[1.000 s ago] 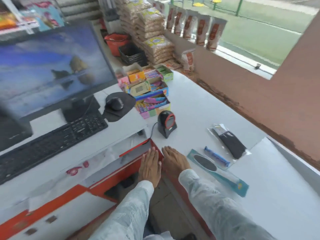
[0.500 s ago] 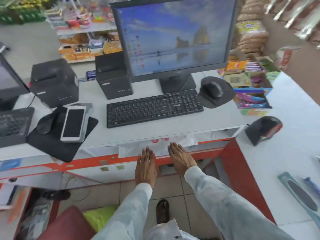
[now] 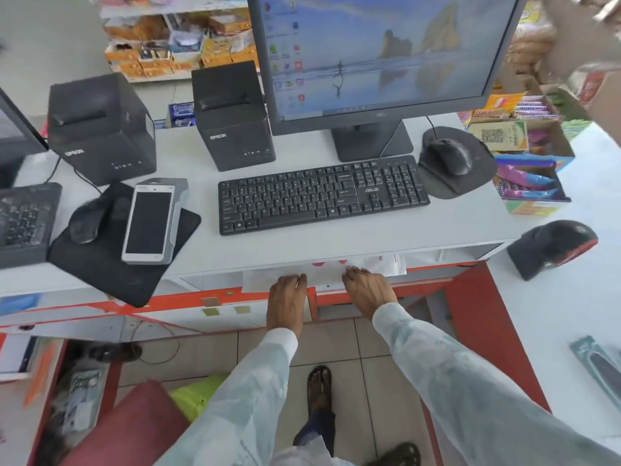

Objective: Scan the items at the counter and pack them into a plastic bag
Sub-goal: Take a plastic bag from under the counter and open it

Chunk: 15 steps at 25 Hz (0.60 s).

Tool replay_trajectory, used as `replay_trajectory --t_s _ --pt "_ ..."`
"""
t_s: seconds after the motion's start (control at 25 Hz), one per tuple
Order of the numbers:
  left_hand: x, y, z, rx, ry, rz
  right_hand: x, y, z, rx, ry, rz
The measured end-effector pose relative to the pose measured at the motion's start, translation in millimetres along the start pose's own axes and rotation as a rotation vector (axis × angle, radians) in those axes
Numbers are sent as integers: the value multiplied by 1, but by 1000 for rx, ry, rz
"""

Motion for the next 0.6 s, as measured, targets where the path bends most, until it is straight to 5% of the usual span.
replay_trajectory --t_s 0.32,0.6 --pt "36 17 -34 53 -3 109 23 40 -31 77 -209 60" --pt "159 31 -78 -183 609 -70 122 146 -77 340 -442 445"
Point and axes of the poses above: each hand's wrist, its own y-axis away from the middle knuckle, its own z-axis out of the palm, x = y × z, the point moved 10 cm from there along -y, towards the middle knuckle, and after that the axes turned 1 degree about x, right-handed, at the moved point
